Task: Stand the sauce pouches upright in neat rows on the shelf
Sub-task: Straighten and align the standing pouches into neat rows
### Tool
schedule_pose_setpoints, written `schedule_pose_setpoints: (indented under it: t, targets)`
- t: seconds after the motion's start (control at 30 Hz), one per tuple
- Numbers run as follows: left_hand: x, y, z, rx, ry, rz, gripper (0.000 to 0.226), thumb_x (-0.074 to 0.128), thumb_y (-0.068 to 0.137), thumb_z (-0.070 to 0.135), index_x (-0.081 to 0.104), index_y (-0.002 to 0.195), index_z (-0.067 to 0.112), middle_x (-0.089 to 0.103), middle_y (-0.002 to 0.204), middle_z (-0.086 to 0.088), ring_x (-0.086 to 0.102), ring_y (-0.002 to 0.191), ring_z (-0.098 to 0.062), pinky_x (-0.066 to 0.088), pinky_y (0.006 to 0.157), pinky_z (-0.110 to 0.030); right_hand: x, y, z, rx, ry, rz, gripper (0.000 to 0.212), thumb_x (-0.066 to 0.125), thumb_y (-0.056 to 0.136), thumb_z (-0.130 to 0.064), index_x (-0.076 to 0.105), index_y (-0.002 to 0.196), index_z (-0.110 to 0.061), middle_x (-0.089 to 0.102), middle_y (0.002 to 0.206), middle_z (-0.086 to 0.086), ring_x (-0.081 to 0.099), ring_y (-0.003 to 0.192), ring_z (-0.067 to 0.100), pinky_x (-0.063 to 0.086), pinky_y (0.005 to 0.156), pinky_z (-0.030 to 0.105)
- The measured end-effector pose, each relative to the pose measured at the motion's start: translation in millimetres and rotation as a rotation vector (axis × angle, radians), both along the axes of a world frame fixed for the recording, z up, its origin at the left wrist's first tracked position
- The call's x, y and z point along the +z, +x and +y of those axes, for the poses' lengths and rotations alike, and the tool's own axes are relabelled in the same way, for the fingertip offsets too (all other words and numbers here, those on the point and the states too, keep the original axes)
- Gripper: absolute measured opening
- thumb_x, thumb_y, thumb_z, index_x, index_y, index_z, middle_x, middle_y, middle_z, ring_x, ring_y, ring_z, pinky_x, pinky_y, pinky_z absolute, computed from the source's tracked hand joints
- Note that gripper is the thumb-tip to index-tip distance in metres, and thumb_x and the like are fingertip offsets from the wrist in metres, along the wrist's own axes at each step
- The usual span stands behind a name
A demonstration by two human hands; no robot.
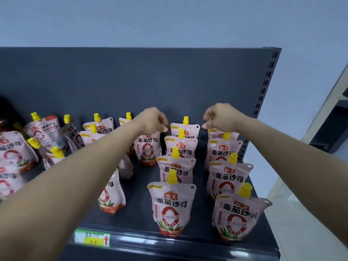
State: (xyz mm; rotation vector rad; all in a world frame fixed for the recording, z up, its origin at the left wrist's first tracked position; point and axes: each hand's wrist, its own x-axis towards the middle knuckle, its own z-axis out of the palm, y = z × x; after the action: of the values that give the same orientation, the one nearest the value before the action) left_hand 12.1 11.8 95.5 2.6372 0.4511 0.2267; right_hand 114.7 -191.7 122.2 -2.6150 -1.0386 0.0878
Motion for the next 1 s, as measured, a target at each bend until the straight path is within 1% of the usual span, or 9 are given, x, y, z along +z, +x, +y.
schedule_pose_setpoints:
  t: [0.07,0.13,0.33,0.5,0.6,0.7,0.8,0.9,1.0]
  targets:
    - [14,-16,15,0.034,0.077,-0.021,0.021,0.069,0.082,0.012,0.071,0.102,0.01,0.069,0.1,-0.006,0.063,0.093,-0.022,0.049,0.082,-0.027,6,-6,21,0.047,-0.085,-0.082,0.034,0.067,0.088,-0.023,0.063,0.118,-0.01,0.065,0.12,0.011,0.061,0.105,0.028,0.051,0.094,0.038]
    - [23,-33,35,0.063,0.183,0.012,0.024,0.066,0.082,0.011,0.07,0.106,0.011,0.07,0.106,-0.006,0.063,0.097,-0.024,0.047,0.082,-0.026,13,-14,42,0.092,-0.164,-0.213,0.035,0.065,0.088,-0.025,0.062,0.12,-0.011,0.064,0.122,0.012,0.061,0.109,0.033,0.051,0.093,0.041]
    - [31,-68,95,0.134,0.327,0.14,0.03,0.067,0.08,0.012,0.069,0.11,0.016,0.07,0.109,-0.005,0.063,0.1,-0.026,0.051,0.084,-0.033,21,-40,113,0.226,-0.272,-0.36,0.038,0.063,0.09,-0.028,0.061,0.124,-0.011,0.064,0.122,0.013,0.061,0.108,0.034,0.052,0.087,0.038]
    - [28,-60,132,0.087,0.356,0.189,0.036,0.07,0.079,0.015,0.066,0.114,0.016,0.067,0.113,-0.005,0.061,0.103,-0.027,0.048,0.082,-0.031,9,-45,162,0.222,-0.373,-0.249,0.045,0.067,0.087,-0.031,0.06,0.126,-0.011,0.062,0.125,0.012,0.06,0.111,0.033,0.052,0.091,0.039]
    - [21,-43,148,0.024,0.361,0.21,0.047,0.07,0.08,0.015,0.058,0.126,0.014,0.062,0.125,-0.007,0.058,0.113,-0.028,0.047,0.09,-0.033,0,-42,183,0.197,-0.452,-0.139,0.043,0.068,0.086,-0.03,0.062,0.124,-0.009,0.063,0.123,0.011,0.059,0.109,0.03,0.049,0.092,0.037]
    - [12,-23,162,-0.062,0.328,0.234,0.052,0.07,0.079,0.013,0.055,0.129,0.013,0.06,0.128,-0.007,0.057,0.115,-0.027,0.046,0.092,-0.032,-8,-37,197,0.194,-0.482,-0.065,0.034,0.067,0.086,-0.03,0.068,0.111,-0.007,0.069,0.106,0.012,0.058,0.093,0.026,0.048,0.081,0.033]
    - [2,-5,174,-0.115,0.267,0.254,0.044,0.069,0.079,0.009,0.059,0.122,0.011,0.063,0.123,-0.007,0.059,0.11,-0.027,0.046,0.087,-0.029,-17,-32,205,0.171,-0.474,-0.034,0.028,0.068,0.083,-0.028,0.07,0.099,-0.005,0.062,0.082,0.008,0.053,0.078,0.023,0.044,0.071,0.03]
    - [-3,7,181,-0.136,0.216,0.257,0.032,0.071,0.078,0.008,0.067,0.11,0.008,0.067,0.112,-0.008,0.062,0.104,-0.027,0.046,0.084,-0.028,-24,-29,212,0.136,-0.467,0.004,0.027,0.069,0.082,-0.025,0.069,0.098,-0.004,0.06,0.08,0.006,0.052,0.076,0.023,0.042,0.069,0.029]
    - [-8,18,184,-0.13,0.241,0.256,0.018,0.072,0.076,0.012,0.073,0.094,0.01,0.066,0.09,-0.006,0.065,0.093,-0.026,0.05,0.079,-0.028,-30,-28,216,0.116,-0.484,-0.004,0.016,0.068,0.083,-0.021,0.064,0.084,-0.005,0.056,0.079,0.008,0.048,0.074,0.023,0.038,0.065,0.028]
